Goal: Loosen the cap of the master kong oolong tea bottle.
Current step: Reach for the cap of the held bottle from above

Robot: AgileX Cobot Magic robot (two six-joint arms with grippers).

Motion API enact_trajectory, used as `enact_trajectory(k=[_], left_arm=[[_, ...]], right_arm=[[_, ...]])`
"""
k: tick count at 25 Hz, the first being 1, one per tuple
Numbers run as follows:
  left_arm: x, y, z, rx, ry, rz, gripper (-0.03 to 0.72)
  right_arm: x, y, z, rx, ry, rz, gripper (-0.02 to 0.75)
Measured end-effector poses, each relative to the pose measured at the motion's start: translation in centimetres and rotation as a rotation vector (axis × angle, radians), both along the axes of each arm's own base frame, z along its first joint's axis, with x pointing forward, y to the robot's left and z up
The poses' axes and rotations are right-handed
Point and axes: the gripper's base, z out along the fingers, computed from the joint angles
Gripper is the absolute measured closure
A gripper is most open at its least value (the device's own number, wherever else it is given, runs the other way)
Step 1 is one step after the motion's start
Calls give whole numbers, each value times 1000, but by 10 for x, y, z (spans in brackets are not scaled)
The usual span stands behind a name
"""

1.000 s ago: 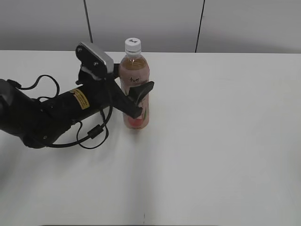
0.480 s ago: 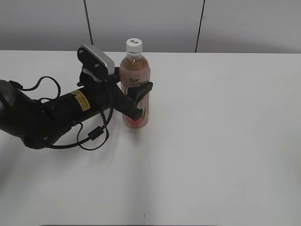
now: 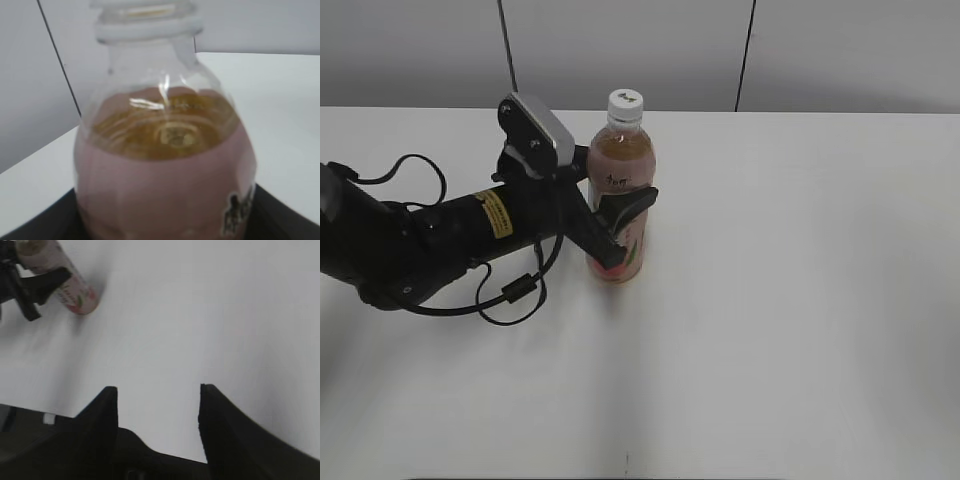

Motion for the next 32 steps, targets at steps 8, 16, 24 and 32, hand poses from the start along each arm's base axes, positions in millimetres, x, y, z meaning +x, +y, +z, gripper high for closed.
enact_trajectory(k=[8,16,24,32], left_arm=[[-3,-1,2,12,31,-26,257],[-4,-1,2,13,27,-37,257],[-4,-1,2,12,29,-38,257],[-4,-1,2,12,28,-38,257]], right_arm=[[109,24,24,191,178,225,342],[171,84,48,118,240,388,353],[236,146,34,93,343,343,353],[266,162,6,191,496,183,252]])
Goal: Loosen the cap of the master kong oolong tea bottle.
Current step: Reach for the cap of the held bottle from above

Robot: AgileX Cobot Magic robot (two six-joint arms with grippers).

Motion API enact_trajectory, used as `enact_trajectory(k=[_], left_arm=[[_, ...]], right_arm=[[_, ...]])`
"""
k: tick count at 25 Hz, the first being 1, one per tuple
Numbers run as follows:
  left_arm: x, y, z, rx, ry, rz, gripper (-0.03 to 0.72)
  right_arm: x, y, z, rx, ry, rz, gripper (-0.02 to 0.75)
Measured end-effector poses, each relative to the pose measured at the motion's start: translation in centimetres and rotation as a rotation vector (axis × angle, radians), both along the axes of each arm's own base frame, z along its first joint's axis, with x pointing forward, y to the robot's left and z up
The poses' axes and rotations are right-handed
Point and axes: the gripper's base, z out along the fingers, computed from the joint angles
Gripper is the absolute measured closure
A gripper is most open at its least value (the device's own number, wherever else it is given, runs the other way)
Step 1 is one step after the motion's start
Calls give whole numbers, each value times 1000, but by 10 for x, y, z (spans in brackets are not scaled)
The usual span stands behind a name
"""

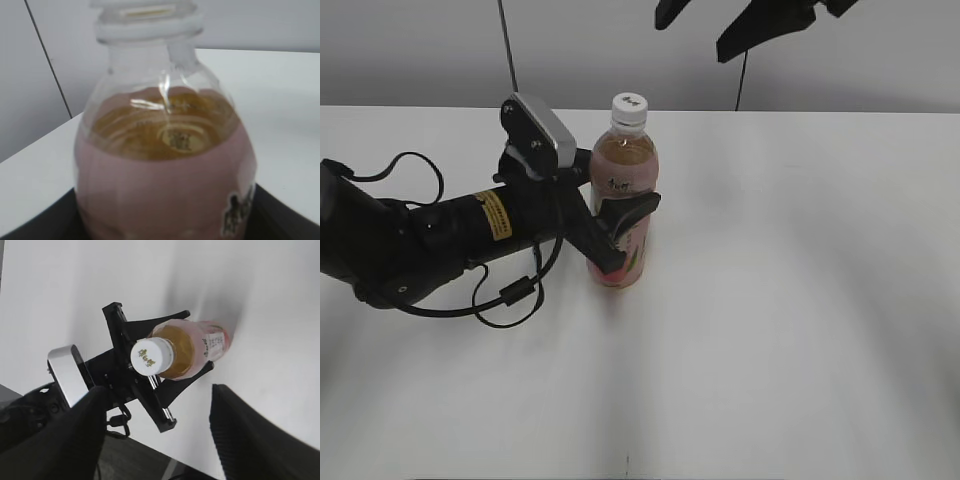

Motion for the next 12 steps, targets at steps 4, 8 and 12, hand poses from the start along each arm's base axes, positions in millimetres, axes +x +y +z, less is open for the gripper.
enact_trajectory(k=[4,8,12], left_arm=[[0,0,0,1,-1,0,257],[-2,-1,0,11,-13,-26,257],[-4,-3,0,38,-46,-63,257]], right_arm=[[8,8,-15,60,125,-84,241],[11,17,-27,99,213,-122,237],[11,19,-29,105,239,-144,249]])
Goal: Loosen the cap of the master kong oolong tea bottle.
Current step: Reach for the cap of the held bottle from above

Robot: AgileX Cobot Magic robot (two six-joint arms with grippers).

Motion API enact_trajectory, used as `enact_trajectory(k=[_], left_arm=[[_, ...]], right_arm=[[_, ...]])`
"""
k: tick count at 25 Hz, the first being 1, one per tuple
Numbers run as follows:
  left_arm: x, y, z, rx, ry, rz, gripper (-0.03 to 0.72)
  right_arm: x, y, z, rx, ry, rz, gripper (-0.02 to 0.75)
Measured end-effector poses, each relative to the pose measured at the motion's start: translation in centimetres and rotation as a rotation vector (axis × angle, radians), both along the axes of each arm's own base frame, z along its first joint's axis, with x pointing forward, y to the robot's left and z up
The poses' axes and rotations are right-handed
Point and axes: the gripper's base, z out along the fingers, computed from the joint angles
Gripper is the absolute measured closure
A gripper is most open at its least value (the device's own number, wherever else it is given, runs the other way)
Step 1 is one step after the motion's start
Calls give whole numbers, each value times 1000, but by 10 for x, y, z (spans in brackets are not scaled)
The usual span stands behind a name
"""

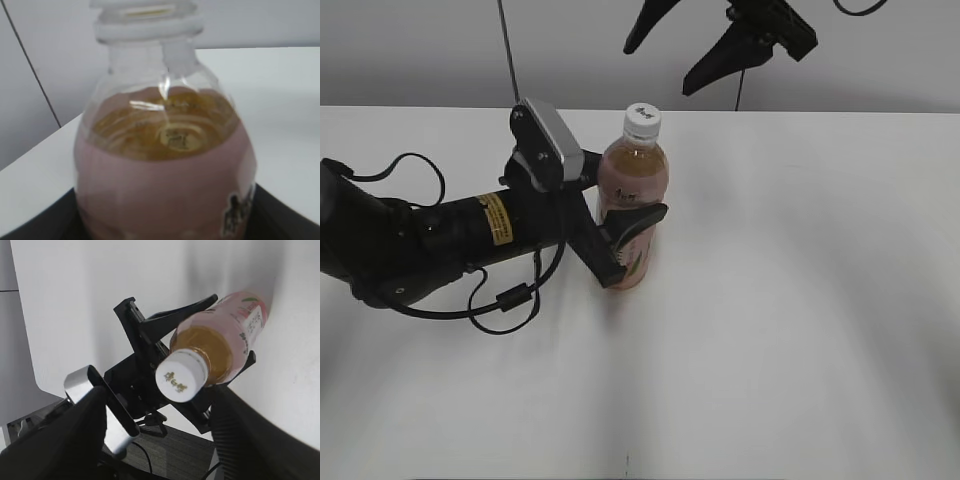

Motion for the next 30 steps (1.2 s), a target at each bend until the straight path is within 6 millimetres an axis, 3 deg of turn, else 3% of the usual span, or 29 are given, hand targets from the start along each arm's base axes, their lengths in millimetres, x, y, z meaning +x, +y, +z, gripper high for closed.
enact_trajectory(k=[9,17,30], left_arm=[[-1,-1,0,16,-26,-20,257],[0,1,6,56,-8,4,257],[-1,2,11,81,-9,1,257]], right_arm=[[0,0,0,6,11,-13,274],[-7,12,0,-10,6,21,276],[-1,9,-12,-89,2,0,279]])
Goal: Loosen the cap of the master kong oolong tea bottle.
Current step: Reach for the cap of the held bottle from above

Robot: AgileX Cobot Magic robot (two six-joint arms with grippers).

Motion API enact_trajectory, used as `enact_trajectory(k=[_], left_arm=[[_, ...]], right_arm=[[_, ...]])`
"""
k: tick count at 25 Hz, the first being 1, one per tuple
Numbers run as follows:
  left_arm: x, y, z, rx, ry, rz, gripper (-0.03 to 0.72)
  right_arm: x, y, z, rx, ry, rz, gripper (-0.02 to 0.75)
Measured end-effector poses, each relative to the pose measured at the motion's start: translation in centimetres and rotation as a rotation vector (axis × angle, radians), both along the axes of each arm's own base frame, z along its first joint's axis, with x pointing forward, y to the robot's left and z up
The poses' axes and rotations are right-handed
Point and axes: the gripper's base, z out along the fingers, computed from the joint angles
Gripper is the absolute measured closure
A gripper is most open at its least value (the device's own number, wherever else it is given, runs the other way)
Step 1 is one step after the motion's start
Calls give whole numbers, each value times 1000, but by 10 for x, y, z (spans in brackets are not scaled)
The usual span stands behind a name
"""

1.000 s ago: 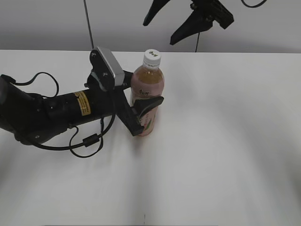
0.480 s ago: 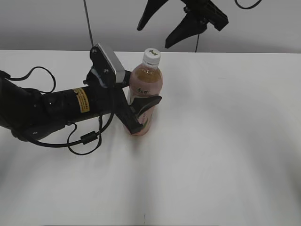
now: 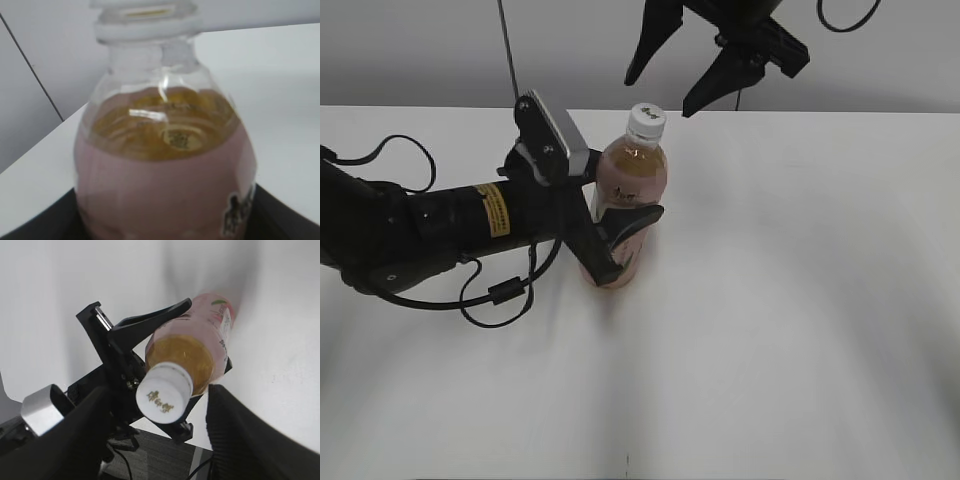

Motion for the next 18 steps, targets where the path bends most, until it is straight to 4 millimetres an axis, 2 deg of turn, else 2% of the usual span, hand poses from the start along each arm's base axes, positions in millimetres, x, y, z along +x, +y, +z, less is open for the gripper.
enact_trajectory(k=[5,18], left_arm=[[-1,-3,0,22,0,-16,257],[-3,-8,0,26,4,-23,257]], right_arm=[[4,5,-13,-16,28,5,279],[2,8,-16,-43,23,12,313]])
